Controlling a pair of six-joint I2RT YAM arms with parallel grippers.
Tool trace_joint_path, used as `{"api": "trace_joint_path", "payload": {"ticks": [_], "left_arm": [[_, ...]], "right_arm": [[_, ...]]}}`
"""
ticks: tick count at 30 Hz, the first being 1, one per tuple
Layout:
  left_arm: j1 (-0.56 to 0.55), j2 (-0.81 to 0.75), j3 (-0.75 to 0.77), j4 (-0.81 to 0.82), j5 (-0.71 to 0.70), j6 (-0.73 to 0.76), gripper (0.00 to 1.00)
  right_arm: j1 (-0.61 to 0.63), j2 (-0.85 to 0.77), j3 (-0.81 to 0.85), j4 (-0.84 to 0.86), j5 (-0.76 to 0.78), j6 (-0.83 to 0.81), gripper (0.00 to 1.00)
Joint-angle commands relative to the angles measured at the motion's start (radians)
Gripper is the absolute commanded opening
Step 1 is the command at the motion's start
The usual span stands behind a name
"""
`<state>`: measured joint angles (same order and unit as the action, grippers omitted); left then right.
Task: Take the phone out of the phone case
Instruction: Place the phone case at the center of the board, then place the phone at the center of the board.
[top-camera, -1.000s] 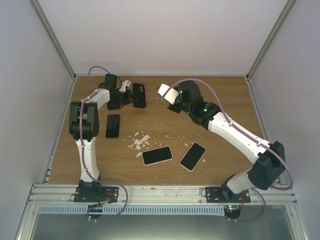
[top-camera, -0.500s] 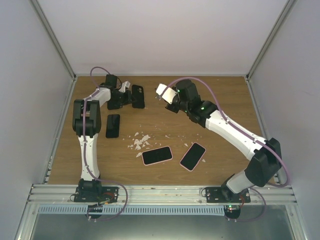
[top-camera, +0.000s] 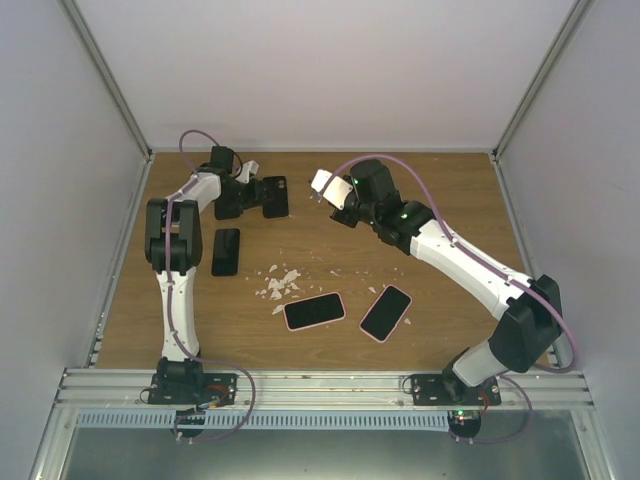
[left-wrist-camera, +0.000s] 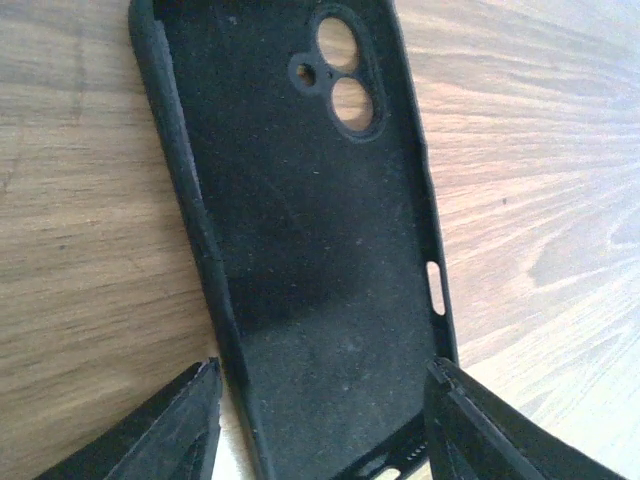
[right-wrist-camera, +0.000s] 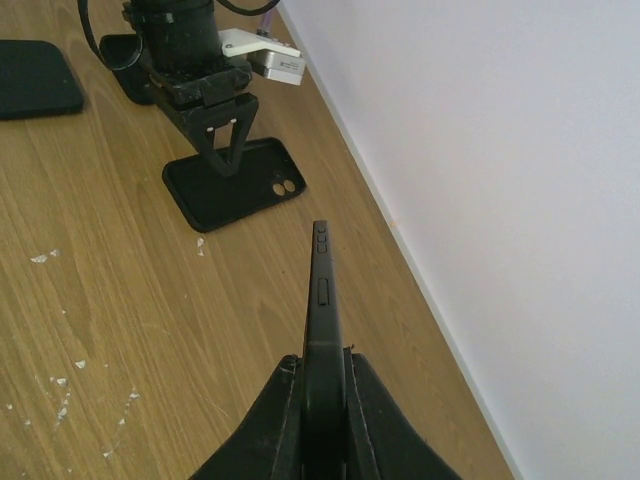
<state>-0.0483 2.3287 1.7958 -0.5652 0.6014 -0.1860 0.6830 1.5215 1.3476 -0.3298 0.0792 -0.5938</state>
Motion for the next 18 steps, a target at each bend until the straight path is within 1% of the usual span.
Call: {"api": "trace_joint_path", "payload": {"ticks": [1, 6, 12, 18], "left_arm": [[0.007, -0.087, 0.006, -0.009, -0.022, 0.021, 0.61], [0.007, -0.198, -0.019, -0.017, -0.012, 0.041, 0.69], [0.009, -0.357, -0.095, -0.032, 0.025, 0.058, 0.71], [0.007, -0.552, -0.195, 0.024, 0.104, 0.019, 0.73]], "right_arm": [[-0.008, -0.036, 0.043, 0.042, -0.001, -0.018, 0.0], [-0.012, -0.061, 0.036, 0.056, 0.002, -0.036, 0.0], [-0.013, -0.098, 0.013, 0.087, 0.016, -0.075, 0.0], [-0.031, -0.143, -0.011, 0.131, 0.036, -0.099, 0.0]]}}
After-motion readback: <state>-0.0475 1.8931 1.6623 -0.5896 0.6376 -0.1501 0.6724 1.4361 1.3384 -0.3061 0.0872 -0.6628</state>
